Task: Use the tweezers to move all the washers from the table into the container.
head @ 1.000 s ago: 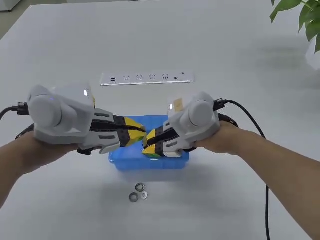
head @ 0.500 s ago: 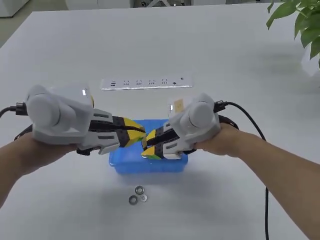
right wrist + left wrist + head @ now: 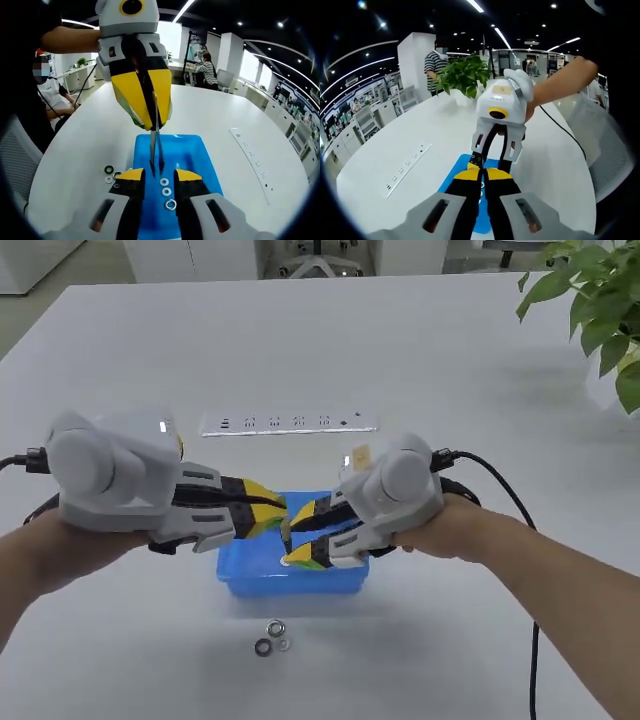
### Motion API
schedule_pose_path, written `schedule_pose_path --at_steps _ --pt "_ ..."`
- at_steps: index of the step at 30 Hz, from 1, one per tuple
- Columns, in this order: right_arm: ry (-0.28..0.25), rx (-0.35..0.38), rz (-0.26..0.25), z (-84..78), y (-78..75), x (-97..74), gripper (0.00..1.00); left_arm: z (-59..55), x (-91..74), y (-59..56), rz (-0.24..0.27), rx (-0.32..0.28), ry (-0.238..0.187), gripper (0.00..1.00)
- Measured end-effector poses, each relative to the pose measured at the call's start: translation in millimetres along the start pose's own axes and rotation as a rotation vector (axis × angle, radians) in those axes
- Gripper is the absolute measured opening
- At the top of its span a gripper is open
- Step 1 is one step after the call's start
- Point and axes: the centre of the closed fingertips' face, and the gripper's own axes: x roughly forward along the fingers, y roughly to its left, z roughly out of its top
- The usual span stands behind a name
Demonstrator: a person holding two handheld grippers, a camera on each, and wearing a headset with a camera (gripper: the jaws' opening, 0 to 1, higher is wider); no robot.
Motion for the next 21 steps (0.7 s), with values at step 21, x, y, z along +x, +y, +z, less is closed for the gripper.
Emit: schedule_pose_path --at_steps 21 --pt "0.026 0.089 -0.096 0.9 19.3 -39.7 0.49 11.7 -22.3 -18.6 -0.004 0.010 0.007 0.06"
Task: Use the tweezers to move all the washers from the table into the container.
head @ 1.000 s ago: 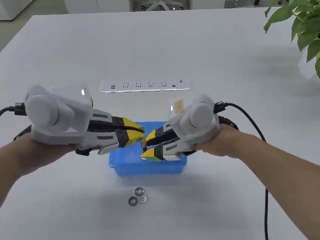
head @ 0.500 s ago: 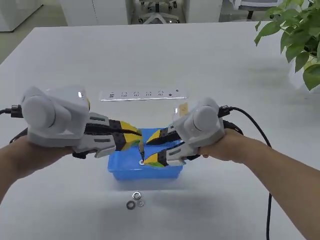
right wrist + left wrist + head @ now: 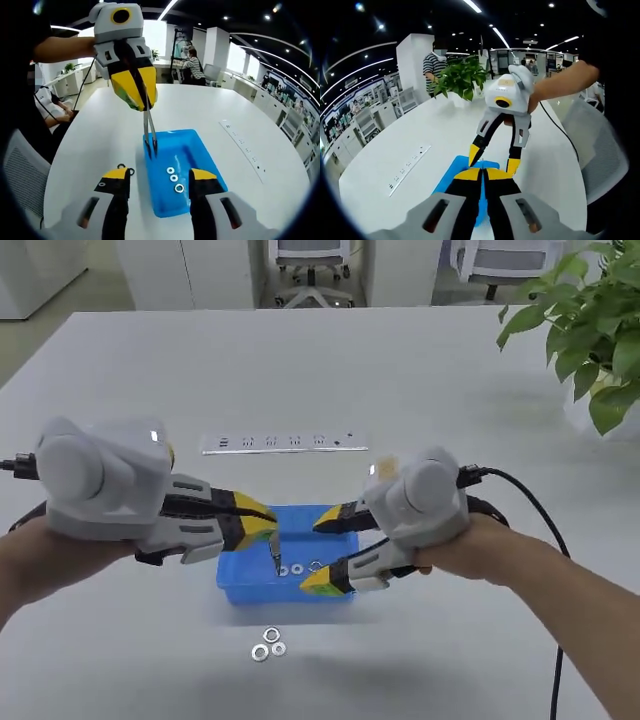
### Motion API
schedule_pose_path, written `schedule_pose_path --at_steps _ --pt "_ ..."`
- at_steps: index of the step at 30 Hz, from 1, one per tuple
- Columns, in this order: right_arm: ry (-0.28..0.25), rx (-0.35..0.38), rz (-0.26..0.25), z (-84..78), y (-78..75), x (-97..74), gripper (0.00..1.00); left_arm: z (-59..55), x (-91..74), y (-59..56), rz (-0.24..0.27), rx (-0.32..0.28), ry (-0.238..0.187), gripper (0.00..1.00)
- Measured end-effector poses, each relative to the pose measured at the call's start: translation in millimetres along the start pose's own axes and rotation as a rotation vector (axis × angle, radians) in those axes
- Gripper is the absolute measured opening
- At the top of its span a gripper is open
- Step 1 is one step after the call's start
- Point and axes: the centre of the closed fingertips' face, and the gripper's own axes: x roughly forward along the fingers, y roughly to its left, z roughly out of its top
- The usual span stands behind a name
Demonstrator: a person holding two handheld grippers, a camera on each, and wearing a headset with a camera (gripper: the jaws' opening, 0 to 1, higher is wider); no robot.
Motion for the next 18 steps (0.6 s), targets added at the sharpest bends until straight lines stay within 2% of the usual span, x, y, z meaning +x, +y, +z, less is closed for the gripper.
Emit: schedule_pose_path --at_steps 10,18 --pt "0.006 0.048 -0.065 -8.5 11.0 -17.6 0.62 3.2 -7.3 -8.4 -0.002 0.005 0.001 0.06" --pt "-0.001 0.089 -0.116 -12.6 16.8 -28.4 0.74 -1.0 -12.9 -15.9 -0.003 -0.001 0.003 0.06"
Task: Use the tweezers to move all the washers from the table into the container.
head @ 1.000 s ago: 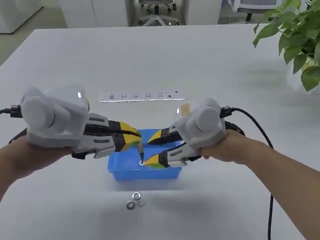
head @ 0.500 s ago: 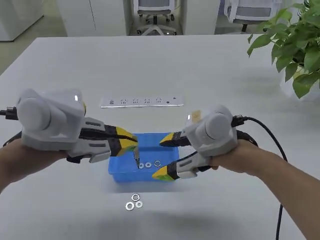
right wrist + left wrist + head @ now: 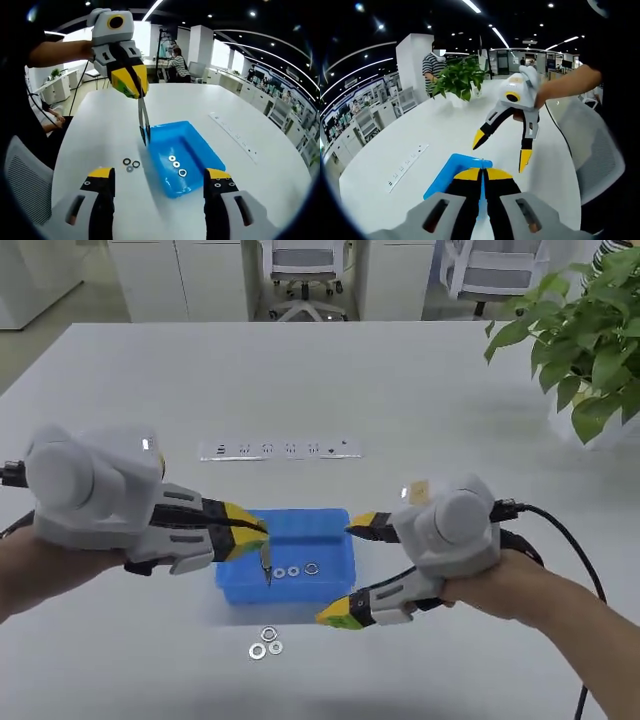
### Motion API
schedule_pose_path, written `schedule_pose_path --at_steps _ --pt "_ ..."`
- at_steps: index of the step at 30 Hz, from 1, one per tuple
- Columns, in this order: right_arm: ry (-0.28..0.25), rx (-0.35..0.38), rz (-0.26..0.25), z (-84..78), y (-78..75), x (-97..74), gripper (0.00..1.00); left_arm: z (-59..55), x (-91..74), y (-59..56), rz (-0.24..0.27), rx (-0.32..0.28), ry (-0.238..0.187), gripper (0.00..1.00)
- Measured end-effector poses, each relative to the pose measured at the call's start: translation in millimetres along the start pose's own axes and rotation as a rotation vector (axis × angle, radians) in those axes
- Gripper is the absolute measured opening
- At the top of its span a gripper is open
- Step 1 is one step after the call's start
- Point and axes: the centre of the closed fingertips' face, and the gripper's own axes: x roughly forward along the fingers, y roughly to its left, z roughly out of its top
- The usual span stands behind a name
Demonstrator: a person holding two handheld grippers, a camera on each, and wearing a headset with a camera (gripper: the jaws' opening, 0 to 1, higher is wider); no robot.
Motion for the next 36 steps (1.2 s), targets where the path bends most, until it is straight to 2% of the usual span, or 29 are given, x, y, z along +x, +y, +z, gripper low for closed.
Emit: schedule_pose_path --at_steps 10,14,21,26,36 --pt "-0.018 0.038 -0.034 -1.7 7.5 -11.0 0.86 -9.8 -1.2 -15.2 -0.012 0.001 0.006 0.06" --pt "-0.026 0.052 -0.047 -3.2 11.1 -14.0 0.94 -13.9 0.0 -22.0 -0.022 -0.002 0.008 0.06" --pt "-0.037 0.072 -0.054 -3.9 17.6 -16.3 1.00 -19.0 1.8 -32.3 -0.038 -0.004 0.003 0.06" --pt "-0.042 0.087 -0.054 -5.7 22.0 -16.5 1.00 -23.8 3.3 -39.0 -0.050 0.006 0.003 0.06" --pt "-0.030 0.088 -0.046 -12.4 26.9 -13.7 1.00 -28.1 4.6 -38.8 -0.051 0.011 -0.007 0.06"
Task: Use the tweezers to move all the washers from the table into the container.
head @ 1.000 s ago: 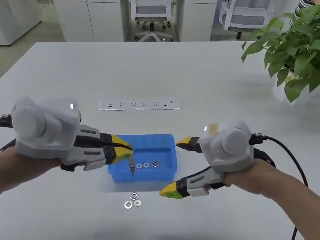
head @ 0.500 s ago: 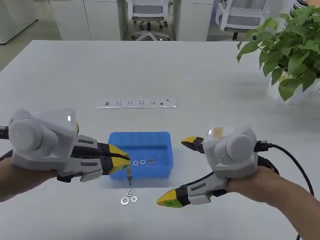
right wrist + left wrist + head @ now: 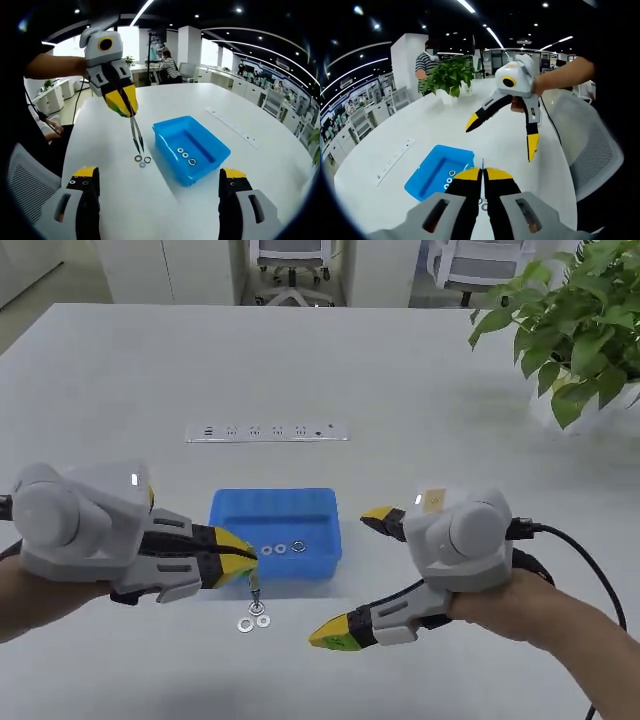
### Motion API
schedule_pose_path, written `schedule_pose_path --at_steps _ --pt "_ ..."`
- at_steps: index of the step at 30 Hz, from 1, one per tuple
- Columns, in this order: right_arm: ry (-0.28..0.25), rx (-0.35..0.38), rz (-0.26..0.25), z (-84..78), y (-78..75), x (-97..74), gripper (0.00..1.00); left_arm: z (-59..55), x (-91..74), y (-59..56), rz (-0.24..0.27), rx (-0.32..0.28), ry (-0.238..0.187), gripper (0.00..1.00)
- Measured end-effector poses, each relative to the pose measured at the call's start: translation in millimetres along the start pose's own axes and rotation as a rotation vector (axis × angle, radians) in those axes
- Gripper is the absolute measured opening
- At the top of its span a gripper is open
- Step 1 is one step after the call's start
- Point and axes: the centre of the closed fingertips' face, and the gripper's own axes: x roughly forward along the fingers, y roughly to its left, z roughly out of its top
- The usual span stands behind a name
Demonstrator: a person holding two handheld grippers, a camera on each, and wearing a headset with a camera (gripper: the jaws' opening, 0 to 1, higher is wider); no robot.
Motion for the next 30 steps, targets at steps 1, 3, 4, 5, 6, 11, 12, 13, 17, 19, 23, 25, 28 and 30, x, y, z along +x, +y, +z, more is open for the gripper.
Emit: schedule_pose_path --at_steps 1,3,4,5,6,11,12,13,17,19,23,25,28,30 --pt "0.000 0.000 0.001 -0.2 0.5 0.4 1.00 -0.2 0.2 0.0 -0.001 -0.001 -0.002 0.06" --pt "-0.001 0.003 0.002 -0.6 1.3 1.5 1.00 -0.8 0.9 -0.6 -0.005 -0.001 -0.005 0.06" --pt "0.000 0.007 0.004 -0.8 2.6 1.9 1.00 -1.3 1.2 -1.1 -0.008 0.000 -0.005 0.06" --pt "0.000 0.007 0.004 -1.0 2.9 2.2 1.00 -2.0 1.8 -2.0 -0.013 0.001 -0.007 0.06" --pt "0.000 0.007 0.003 -1.4 2.8 2.7 1.00 -2.7 2.2 -2.3 -0.015 0.000 -0.007 0.06" --pt "-0.002 0.012 0.003 -3.8 3.4 3.1 1.00 -5.1 4.2 -4.8 -0.025 -0.008 -0.019 0.06" --pt "-0.001 0.016 0.004 -4.6 4.4 2.9 1.00 -6.2 5.1 -5.0 -0.026 -0.013 -0.020 0.06" --pt "0.001 0.019 0.005 -5.5 4.7 3.0 1.00 -7.0 5.7 -5.3 -0.027 -0.017 -0.021 0.06" --pt "0.004 0.025 0.009 -9.2 6.8 4.2 1.00 -8.2 7.8 -6.4 -0.026 -0.014 -0.032 0.06" --pt "0.002 0.028 0.009 -9.8 7.5 4.7 1.00 -8.8 8.3 -7.1 -0.028 -0.016 -0.033 0.06" --pt "0.003 0.032 0.006 -11.5 7.6 6.2 1.00 -12.7 9.0 -8.0 -0.030 -0.017 -0.035 0.06" --pt "-0.001 0.033 0.006 -11.3 8.3 6.6 1.00 -13.7 9.1 -7.6 -0.027 -0.020 -0.041 0.06" --pt "-0.003 0.037 0.011 -12.5 10.4 7.6 1.00 -14.8 9.5 -7.2 -0.024 -0.020 -0.045 0.06" --pt "0.000 0.038 0.014 -14.2 11.5 8.4 1.00 -15.1 9.7 -7.5 -0.026 -0.023 -0.048 0.06"
